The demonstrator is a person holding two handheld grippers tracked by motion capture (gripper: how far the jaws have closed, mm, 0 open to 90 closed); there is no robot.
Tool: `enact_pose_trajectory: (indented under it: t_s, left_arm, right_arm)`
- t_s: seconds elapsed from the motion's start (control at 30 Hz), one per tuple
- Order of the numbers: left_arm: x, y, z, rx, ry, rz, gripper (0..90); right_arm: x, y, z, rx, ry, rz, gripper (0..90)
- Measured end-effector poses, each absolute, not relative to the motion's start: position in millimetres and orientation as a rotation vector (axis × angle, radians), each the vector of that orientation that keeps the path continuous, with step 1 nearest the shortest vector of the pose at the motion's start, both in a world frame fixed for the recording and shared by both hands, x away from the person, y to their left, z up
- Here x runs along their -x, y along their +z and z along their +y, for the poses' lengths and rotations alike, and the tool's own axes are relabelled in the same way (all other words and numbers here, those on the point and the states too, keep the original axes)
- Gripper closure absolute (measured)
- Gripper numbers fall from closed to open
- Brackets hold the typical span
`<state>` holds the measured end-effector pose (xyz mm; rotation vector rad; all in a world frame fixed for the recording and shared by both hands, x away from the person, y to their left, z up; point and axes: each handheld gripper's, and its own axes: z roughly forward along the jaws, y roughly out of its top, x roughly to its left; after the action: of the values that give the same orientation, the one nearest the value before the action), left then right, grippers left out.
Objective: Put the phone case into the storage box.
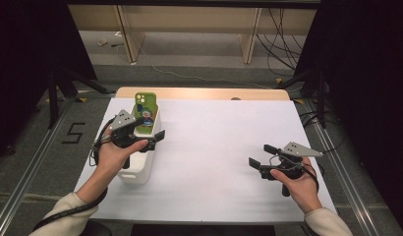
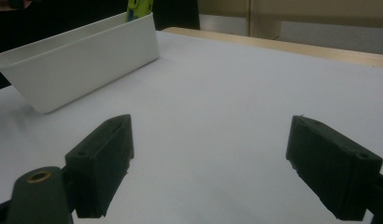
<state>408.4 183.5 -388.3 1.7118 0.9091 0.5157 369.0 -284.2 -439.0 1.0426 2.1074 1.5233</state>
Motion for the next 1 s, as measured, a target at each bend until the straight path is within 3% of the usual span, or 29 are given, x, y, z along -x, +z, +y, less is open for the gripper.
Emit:
enact_pose_trajectory:
  t_s: [1.0]
  left_arm:
    - [-380, -403, 187, -1.732, 0.486, 0.803, 6.4]
  right_arm:
    - [-369, -439, -284, -1.035, 1.527, 2.122, 16.0]
